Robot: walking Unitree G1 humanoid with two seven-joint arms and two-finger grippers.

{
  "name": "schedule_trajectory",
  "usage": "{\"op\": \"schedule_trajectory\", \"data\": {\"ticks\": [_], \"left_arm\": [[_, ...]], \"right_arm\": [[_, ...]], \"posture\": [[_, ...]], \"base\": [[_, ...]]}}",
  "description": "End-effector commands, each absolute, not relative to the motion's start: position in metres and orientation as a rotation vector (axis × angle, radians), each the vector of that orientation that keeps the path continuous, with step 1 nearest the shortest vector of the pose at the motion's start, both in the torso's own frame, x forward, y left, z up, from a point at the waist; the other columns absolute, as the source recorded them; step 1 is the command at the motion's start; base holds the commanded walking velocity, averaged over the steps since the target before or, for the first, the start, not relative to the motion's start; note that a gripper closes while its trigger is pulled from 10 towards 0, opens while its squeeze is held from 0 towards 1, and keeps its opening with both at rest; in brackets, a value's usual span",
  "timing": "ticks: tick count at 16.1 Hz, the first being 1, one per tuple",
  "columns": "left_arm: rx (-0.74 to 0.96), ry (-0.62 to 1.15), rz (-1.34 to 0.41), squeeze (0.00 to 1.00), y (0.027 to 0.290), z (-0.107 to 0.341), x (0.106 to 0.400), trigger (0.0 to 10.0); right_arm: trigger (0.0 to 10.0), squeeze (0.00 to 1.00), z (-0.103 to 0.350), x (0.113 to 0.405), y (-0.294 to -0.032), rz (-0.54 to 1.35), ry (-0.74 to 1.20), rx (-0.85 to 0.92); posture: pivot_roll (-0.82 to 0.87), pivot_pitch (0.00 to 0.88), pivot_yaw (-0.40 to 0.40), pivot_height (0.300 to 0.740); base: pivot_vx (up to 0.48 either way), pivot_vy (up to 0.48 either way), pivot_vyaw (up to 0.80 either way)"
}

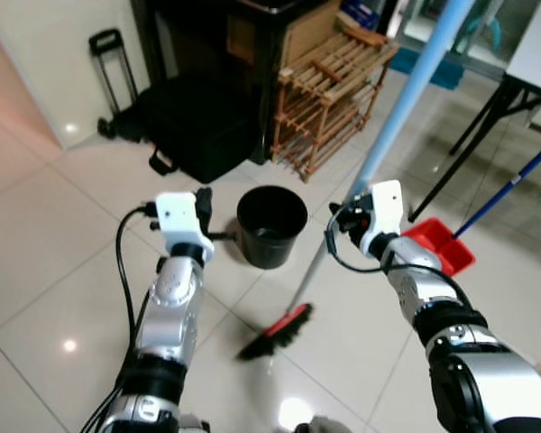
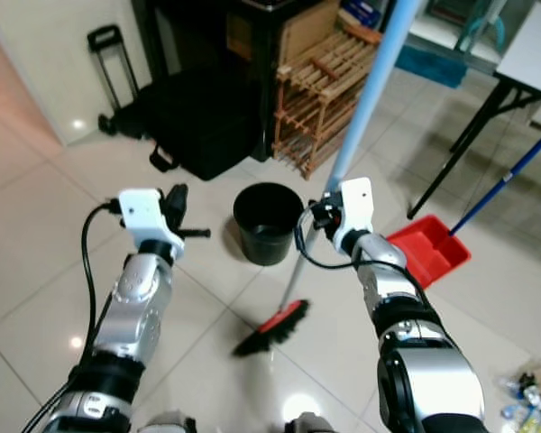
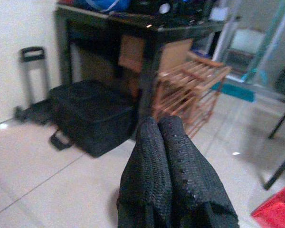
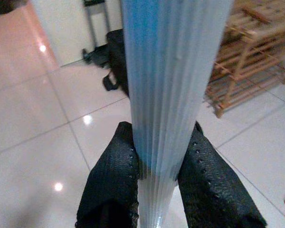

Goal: Sweep floor

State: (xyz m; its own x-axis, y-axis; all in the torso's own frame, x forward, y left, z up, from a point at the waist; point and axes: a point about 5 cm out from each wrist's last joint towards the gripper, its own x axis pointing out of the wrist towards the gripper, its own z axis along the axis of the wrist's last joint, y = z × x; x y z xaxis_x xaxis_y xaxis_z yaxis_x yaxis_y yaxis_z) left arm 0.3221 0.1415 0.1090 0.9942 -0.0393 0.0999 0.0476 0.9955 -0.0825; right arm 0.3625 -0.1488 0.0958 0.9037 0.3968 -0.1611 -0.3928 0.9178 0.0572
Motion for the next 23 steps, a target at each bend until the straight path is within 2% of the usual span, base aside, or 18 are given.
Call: {"op": "schedule_trajectory", "data": {"ticks": [1, 11, 18, 20, 23], "left_arm": [[-0.085, -0.083, -0.024, 0.0, 0.147, 0.105, 0.318, 10.0], [-0.069, -0.015, -0.031, 0.0, 0.144, 0.087, 0.291, 10.0], [-0.053, -0.019, -0.05, 0.0, 0.146, 0.093, 0.294, 10.0], [-0.025, -0.031, -0.069, 0.0, 0.156, 0.098, 0.296, 10.0], [0.015, -0.067, -0.039, 0.0, 0.17, 0.11, 0.308, 10.0]], "right_arm": [[10.0, 0.0, 0.1, 0.363, -0.144, 0.434, 0.144, 0.029], [10.0, 0.0, 0.079, 0.344, -0.141, 0.488, 0.193, 0.034], [10.0, 0.0, 0.084, 0.346, -0.139, 0.477, 0.17, 0.026], [10.0, 0.0, 0.097, 0.357, -0.149, 0.423, 0.13, -0.009], [10.0, 0.0, 0.115, 0.369, -0.15, 0.387, 0.087, -0.022]], "posture": [[0.03, 0.145, -0.07, 0.74], [0.03, 0.222, -0.073, 0.74], [0.04, 0.189, -0.059, 0.74], [0.04, 0.18, -0.054, 0.74], [0.05, 0.162, -0.054, 0.74]], "base": [[0.0, 0.0, 0.0], [0.0, 0.0, 0.0], [0.0, 0.0, 0.0], [0.0, 0.0, 0.0], [0.0, 0.0, 0.0]]}}
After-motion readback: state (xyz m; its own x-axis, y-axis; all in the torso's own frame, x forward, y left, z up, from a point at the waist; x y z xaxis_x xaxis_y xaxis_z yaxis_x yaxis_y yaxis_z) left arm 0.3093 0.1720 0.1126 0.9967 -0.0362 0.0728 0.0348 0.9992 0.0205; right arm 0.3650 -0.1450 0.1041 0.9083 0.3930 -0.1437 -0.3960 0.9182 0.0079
